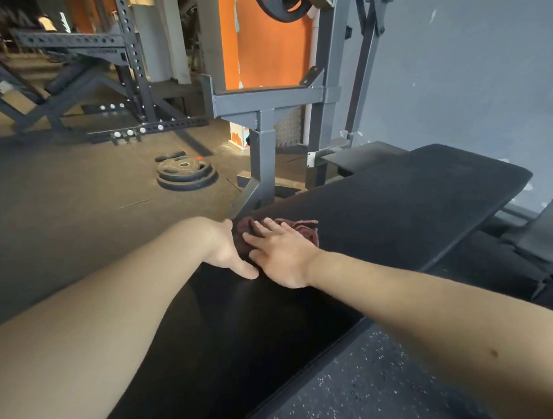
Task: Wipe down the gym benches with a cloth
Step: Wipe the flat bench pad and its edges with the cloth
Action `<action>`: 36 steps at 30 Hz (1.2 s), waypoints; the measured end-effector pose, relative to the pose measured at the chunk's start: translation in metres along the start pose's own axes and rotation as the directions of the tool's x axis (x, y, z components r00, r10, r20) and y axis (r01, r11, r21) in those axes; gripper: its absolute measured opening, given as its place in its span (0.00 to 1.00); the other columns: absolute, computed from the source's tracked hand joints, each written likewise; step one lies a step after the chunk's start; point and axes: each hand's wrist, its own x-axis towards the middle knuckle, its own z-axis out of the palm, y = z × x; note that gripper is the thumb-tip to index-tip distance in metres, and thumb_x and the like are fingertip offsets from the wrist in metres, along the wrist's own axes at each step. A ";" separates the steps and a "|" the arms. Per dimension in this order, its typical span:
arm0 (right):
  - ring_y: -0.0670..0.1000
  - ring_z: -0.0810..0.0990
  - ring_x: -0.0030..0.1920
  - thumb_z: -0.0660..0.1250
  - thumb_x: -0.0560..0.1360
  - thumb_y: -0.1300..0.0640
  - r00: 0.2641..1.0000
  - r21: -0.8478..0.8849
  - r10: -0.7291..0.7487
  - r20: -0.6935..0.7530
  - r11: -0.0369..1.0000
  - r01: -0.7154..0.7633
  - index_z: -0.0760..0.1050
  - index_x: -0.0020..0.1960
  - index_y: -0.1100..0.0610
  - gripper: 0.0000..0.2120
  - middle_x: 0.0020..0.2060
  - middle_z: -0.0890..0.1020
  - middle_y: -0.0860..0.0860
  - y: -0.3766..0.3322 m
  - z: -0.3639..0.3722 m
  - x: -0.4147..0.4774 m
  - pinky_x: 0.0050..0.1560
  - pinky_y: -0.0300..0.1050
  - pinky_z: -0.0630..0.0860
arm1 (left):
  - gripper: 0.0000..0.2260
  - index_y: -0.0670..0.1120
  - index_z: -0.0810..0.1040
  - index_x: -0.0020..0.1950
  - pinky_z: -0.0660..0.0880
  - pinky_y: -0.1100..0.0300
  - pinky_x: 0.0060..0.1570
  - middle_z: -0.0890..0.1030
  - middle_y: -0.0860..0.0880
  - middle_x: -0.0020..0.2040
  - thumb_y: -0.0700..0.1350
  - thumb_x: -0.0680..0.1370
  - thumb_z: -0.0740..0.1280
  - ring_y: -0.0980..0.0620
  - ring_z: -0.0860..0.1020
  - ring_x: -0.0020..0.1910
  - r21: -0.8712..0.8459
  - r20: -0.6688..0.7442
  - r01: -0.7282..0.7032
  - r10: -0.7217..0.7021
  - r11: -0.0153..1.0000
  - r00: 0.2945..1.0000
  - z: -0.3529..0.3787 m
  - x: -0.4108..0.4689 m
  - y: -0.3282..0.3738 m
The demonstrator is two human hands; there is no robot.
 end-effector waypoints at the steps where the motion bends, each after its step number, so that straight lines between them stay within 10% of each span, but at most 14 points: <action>1: 0.52 0.40 0.82 0.47 0.87 0.47 1.000 0.032 -0.012 0.004 0.999 0.012 0.50 0.83 0.49 0.25 0.83 0.46 0.51 0.005 0.000 -0.001 0.79 0.51 0.40 | 0.55 0.49 0.45 0.84 0.69 0.44 0.72 0.58 0.45 0.82 0.73 0.70 0.70 0.40 0.65 0.77 -0.002 0.002 -0.001 0.001 1.000 1.000 0.002 0.001 -0.001; 10: 0.61 0.45 0.82 0.47 0.86 0.48 0.916 0.000 0.402 0.002 0.916 -0.402 0.54 0.83 0.51 0.26 0.83 0.48 0.55 0.090 -0.017 0.046 0.80 0.60 0.45 | 0.51 0.52 0.44 0.84 0.68 0.41 0.71 0.54 0.45 0.83 0.73 0.72 0.67 0.37 0.61 0.78 0.056 0.013 -0.012 0.011 0.998 1.000 0.000 -0.002 -0.002; 20: 0.52 0.41 0.82 0.47 0.87 0.47 1.000 0.065 -0.012 0.028 0.998 0.011 0.52 0.83 0.47 0.25 0.83 0.46 0.50 0.019 -0.008 0.032 0.79 0.51 0.39 | 0.53 0.53 0.42 0.84 0.66 0.42 0.73 0.50 0.44 0.84 0.75 0.71 0.66 0.38 0.58 0.80 0.108 0.015 0.015 -0.017 0.994 1.000 -0.001 0.001 0.001; 29: 0.63 0.47 0.81 0.48 0.86 0.50 0.921 -0.038 0.389 0.012 0.921 -0.389 0.58 0.81 0.51 0.24 0.82 0.51 0.55 0.108 -0.024 0.079 0.79 0.63 0.47 | 0.52 0.53 0.42 0.83 0.67 0.39 0.72 0.48 0.44 0.84 0.75 0.71 0.65 0.36 0.57 0.80 0.104 0.033 0.006 -0.009 0.995 0.999 0.002 0.003 -0.001; 36: 0.53 0.44 0.82 0.47 0.87 0.46 0.998 0.070 -0.062 0.026 0.996 0.060 0.58 0.82 0.49 0.24 0.82 0.51 0.50 0.023 -0.009 0.062 0.80 0.54 0.42 | 0.54 0.53 0.41 0.84 0.61 0.38 0.76 0.46 0.43 0.84 0.77 0.70 0.63 0.35 0.51 0.81 0.136 0.045 0.019 -0.025 0.991 0.999 0.000 0.003 -0.001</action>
